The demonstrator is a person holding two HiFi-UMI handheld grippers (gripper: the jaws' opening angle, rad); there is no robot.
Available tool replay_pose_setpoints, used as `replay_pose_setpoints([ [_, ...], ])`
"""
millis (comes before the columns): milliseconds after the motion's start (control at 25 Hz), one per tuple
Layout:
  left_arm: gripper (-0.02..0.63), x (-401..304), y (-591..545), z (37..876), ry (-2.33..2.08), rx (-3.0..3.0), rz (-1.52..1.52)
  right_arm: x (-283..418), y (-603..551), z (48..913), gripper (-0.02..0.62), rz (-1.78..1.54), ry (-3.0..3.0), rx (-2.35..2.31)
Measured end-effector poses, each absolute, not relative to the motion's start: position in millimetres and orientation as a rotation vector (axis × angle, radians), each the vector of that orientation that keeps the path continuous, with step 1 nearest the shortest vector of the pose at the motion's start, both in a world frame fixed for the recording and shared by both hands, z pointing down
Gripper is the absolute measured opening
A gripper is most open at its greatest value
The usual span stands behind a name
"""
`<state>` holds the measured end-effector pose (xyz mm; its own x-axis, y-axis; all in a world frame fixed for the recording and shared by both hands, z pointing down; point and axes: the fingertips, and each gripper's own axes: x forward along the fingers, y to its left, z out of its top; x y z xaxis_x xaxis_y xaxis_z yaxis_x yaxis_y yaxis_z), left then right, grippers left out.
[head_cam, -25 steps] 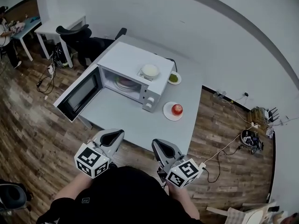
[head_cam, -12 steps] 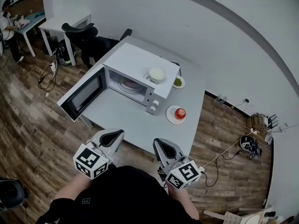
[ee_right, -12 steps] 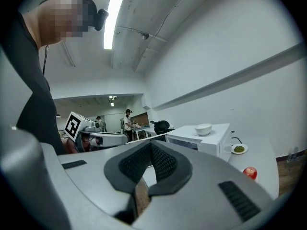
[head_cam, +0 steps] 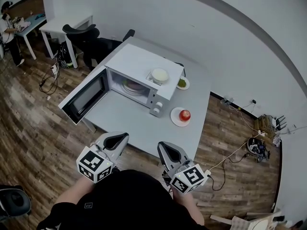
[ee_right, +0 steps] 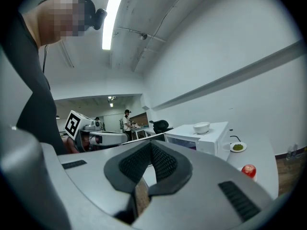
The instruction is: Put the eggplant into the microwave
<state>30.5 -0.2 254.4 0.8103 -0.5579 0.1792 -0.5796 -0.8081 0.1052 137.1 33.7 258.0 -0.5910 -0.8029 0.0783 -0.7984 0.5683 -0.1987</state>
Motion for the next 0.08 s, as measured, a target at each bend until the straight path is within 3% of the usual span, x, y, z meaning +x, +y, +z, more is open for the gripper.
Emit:
replay_pose_setpoints([
  [80,0.009,32.6,0.9,254.1,-0.896,2.842,0.211,138.7,35.0,258.3,0.015,-0.334,2.762,-1.410],
])
